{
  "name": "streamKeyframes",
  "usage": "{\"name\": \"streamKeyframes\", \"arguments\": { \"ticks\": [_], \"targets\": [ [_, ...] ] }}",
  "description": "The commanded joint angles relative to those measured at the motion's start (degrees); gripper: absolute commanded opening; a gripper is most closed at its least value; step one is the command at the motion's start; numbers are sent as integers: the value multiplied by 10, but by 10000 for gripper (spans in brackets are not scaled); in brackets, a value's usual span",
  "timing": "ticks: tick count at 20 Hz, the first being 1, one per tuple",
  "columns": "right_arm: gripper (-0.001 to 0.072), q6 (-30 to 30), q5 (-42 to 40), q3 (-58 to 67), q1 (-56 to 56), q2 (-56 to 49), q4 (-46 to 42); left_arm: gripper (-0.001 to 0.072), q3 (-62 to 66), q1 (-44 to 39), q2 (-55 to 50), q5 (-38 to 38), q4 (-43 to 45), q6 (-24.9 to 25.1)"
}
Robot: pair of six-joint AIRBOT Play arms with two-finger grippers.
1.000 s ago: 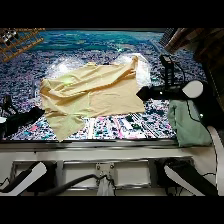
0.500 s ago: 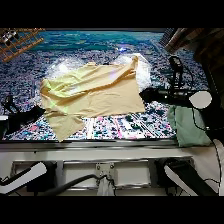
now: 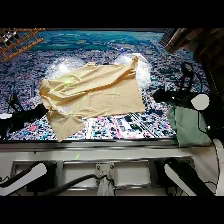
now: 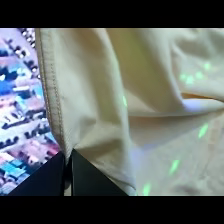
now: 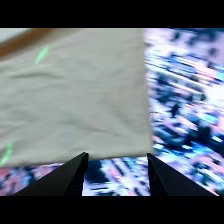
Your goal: Fold the clothes and pants, and hang the long-sleeved shirts on hangers.
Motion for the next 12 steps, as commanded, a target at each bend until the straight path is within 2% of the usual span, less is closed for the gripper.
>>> {"name": "streamKeyframes", "arguments": {
  "ticks": [1,2,6,12],
  "targets": [
    [429,-14,1,-56,-81,-24,33,7,1,27,45,-5,-5,0],
    [429,-45,5,-70,-88,-45,68,7,1,30,54,-9,-4,0],
    [429,-94,-34,-80,-88,-138,180,6,1,29,58,-33,-7,0],
    [431,-109,-63,-80,-83,-246,240,6,1,29,58,-44,-13,0]
  ]
}}
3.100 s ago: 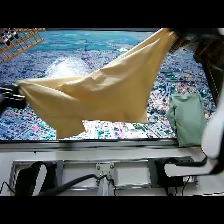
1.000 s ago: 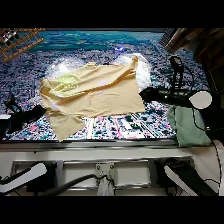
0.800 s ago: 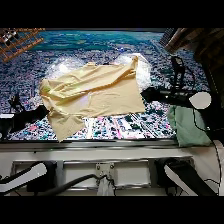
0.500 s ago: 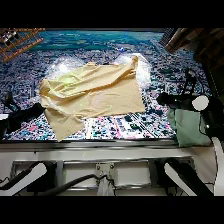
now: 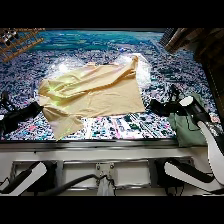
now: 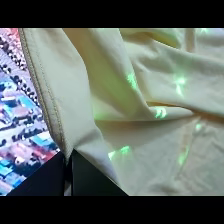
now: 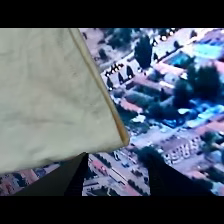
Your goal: Fold the clothes and pants, and hang the long-sleeved shirts on hangers.
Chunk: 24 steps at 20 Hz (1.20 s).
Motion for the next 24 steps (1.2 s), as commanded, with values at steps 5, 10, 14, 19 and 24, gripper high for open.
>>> {"name": "streamKeyframes", "arguments": {
  "ticks": [5,10,14,19,24],
  "targets": [
    [430,-14,-73,-2,45,-54,37,7,1,1,1,-7,-4,0],
    [157,-14,-119,1,90,-54,66,6,1,1,2,-10,-33,0],
    [28,-14,-104,42,85,-37,66,5,12,1,22,-25,-102,0],
    [26,-14,-91,170,50,50,80,4,144,0,88,-102,-140,-33],
    [26,-14,-90,350,50,129,75,3,395,-10,125,-125,-207,-35]
  ]
}}
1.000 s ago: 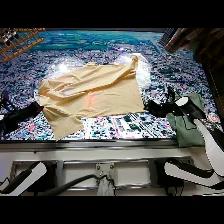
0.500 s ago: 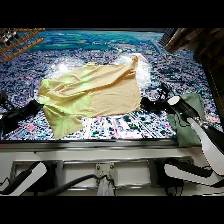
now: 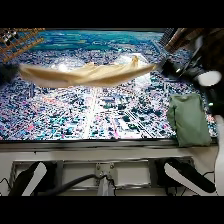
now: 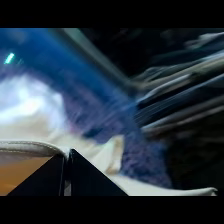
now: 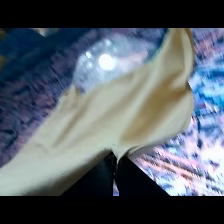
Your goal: Fold the clothes and pants, and hang the long-sleeved shirts on hangers.
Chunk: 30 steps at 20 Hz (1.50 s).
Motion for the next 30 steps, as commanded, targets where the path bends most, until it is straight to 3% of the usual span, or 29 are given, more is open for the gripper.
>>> {"name": "streamKeyframes", "arguments": {
  "ticks": [1,7,12,15,18,23,27,30],
  "targets": [
    [26,0,-8,126,-3,58,-11,3,185,-4,21,-15,-35,-7],
    [26,30,-35,264,-52,140,-87,2,403,-4,21,-17,50,-36],
    [27,36,45,340,-119,183,-110,2,476,-3,42,-19,67,-36],
    [27,64,54,341,-120,216,-157,2,510,-4,58,-34,112,-37],
    [27,67,66,341,-120,230,-184,1,532,-19,68,-53,180,-69],
    [27,93,93,297,-120,199,-205,2,531,-104,42,-137,366,-130],
    [27,91,161,229,-119,127,-189,2,531,-140,-30,-232,384,-152],
    [27,71,163,181,-97,42,-177,2,528,-161,-122,-266,388,-152]
  ]
}}
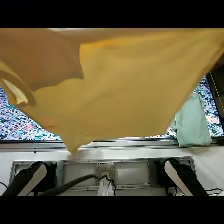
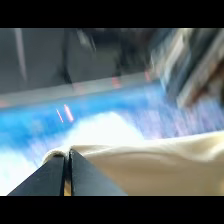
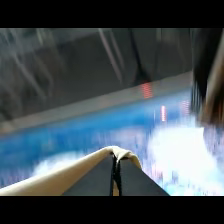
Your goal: Fold the clothes and pants, and hang the long-sleeved shirts on hangers.
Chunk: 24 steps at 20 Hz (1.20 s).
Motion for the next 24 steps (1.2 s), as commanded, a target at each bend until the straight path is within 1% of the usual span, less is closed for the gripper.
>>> {"name": "streamKeyframes", "arguments": {
  "ticks": [1,3,5,8,11,13,15,16,18,21,22,24],
  "targets": [
    [27,-29,18,-42,30,-102,13,2,-9,-30,-106,-51,29,-10],
    [27,-58,-14,-42,66,-177,12,2,-20,-48,-186,-46,57,-9],
    [27,-67,-68,-41,91,-253,12,1,-20,-63,-273,-33,98,-10],
    [27,-67,-136,-41,109,-344,17,1,-20,-79,-383,40,101,-22],
    [27,-76,-183,-41,110,-403,26,0,-20,-96,-452,116,110,-23],
    [27,-85,-196,-41,108,-424,26,0,-20,-99,-475,131,123,-23],
    [27,-86,-183,-41,105,-432,18,0,-20,-98,-485,113,130,-23],
    [27,-86,-167,-41,105,-432,14,-1,-20,-96,-485,92,136,-23],
    [27,-87,-114,-41,105,-430,-23,-1,-20,-84,-485,37,143,-23],
    [28,-86,-3,-41,105,-428,-125,-1,-20,-56,-479,-37,142,-45],
    [28,-86,19,-41,105,-428,-140,-1,-20,-49,-473,-54,142,-44],
    [28,-82,33,-43,105,-424,-137,-1,-20,-46,-460,-82,142,-44]
  ]
}}
